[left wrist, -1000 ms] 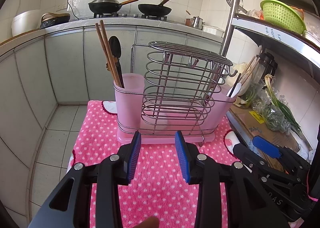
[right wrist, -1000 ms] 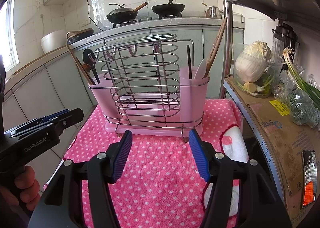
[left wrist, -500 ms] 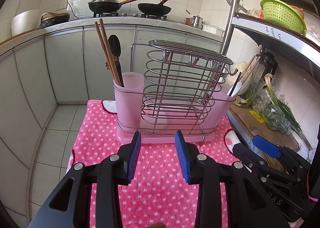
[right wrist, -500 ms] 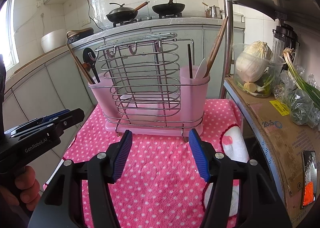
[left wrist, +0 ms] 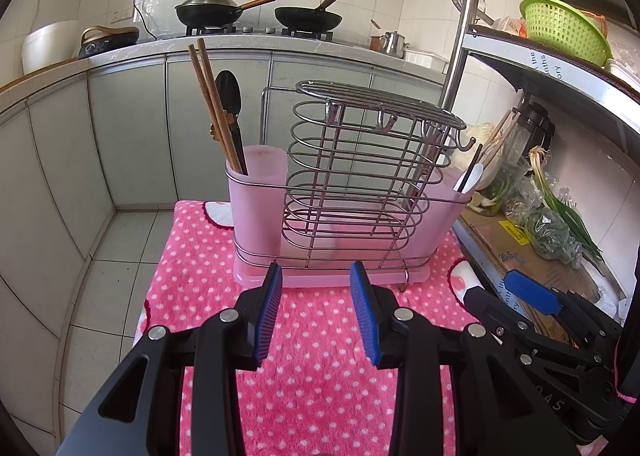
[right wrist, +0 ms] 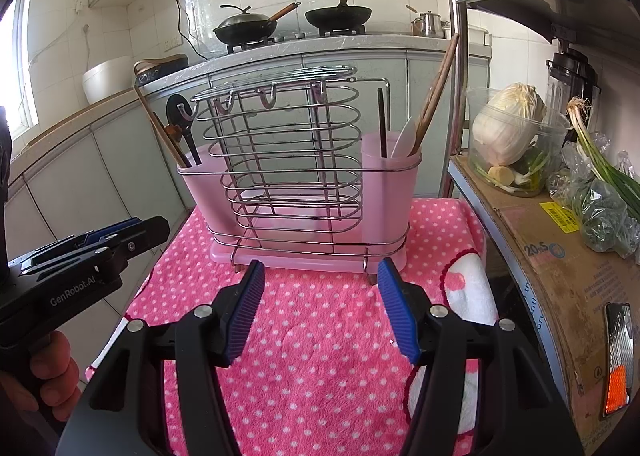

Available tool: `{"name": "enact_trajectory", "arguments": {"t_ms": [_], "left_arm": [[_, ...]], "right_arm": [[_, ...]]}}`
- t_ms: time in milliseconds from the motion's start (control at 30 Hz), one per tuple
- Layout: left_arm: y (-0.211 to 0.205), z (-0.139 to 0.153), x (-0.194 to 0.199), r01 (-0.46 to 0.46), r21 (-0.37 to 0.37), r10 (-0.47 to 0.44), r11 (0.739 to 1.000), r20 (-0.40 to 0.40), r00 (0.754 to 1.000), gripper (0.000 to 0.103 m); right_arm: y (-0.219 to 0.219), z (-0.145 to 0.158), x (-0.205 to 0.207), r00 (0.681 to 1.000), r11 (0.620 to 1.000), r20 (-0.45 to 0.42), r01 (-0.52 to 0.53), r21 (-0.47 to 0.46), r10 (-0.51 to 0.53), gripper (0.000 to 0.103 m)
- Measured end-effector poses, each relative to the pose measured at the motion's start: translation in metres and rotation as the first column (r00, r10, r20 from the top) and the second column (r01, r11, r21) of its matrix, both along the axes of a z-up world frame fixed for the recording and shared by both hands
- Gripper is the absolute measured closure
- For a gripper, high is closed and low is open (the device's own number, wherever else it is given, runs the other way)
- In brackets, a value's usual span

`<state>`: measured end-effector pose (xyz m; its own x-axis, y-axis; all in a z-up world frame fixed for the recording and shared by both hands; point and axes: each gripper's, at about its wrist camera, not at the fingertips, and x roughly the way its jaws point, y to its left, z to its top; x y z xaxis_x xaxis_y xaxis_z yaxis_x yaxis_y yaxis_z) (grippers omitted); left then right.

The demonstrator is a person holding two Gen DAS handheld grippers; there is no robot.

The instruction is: Organize utensils

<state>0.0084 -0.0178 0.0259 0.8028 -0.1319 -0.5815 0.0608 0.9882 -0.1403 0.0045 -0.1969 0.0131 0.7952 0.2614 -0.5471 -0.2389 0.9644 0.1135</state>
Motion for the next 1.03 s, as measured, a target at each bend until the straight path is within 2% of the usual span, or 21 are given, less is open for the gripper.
{"name": "enact_trajectory", "arguments": {"t_ms": [1033], "left_arm": [[0.0012,-0.0034,0.0039,-0.004,-0.002,0.004,1.000,-0.012,1.000,0.069]], "right_arm": [[0.0004,-0.0053,0.0059,1.000,1.000,-0.010,-0.007,-0.015,0.007,0.044]]}}
